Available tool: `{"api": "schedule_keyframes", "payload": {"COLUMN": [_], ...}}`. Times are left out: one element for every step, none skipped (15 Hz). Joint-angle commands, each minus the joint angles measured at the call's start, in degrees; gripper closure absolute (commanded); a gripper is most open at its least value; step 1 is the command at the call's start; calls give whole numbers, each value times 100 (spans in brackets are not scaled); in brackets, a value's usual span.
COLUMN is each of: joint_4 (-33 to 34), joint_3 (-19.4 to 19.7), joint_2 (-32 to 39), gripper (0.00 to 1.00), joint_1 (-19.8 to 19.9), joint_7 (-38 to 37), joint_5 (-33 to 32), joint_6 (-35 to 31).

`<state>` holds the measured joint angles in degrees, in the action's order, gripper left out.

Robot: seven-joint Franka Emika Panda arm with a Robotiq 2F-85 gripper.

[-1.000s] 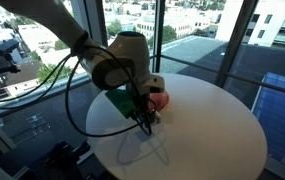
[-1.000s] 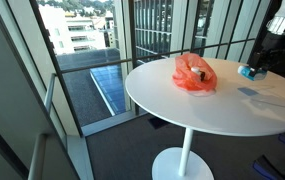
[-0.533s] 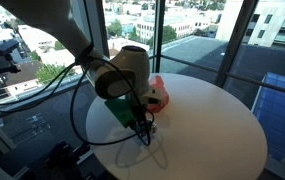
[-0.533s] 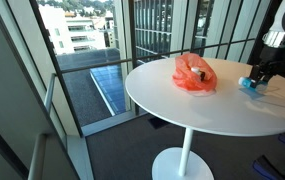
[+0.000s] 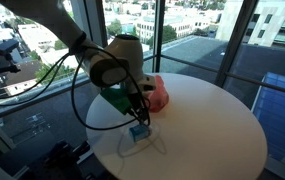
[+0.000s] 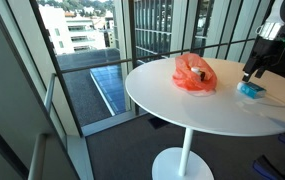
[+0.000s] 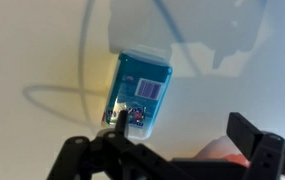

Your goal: Put the white bottle in the plastic bag, remove the blue container from the plastic bag and put it on the table

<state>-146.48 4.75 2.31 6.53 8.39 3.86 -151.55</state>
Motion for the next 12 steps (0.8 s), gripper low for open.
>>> {"api": "schedule_keyframes", "payload": {"joint_4": [57, 129, 204, 279, 367, 464, 563, 666, 757, 853, 941, 1019], "joint_3": [-132, -129, -114, -98, -77, -59, -54, -63, -66, -70, -65, -68], "joint_2": [-662, -780, -883, -978, -1061, -1142, -1209, -1295, -1369, -1452, -1514, -1570], "gripper": [0, 0, 0, 0, 0, 0, 0, 0, 0, 0, 0, 0], "joint_1": [-167, -226, -276, -313, -343, -350, -342, -298, -279, -264, -261, -254], "joint_7": [391, 364, 330, 250, 232, 174, 89, -91, -217, -333, -403, -486], "joint_5": [475, 551, 640, 640, 681, 705, 671, 499, 432, 359, 341, 301], "joint_6": [636, 809, 965, 1102, 1289, 1476, 1700, 1913, 2085, 2251, 2391, 2519]}}
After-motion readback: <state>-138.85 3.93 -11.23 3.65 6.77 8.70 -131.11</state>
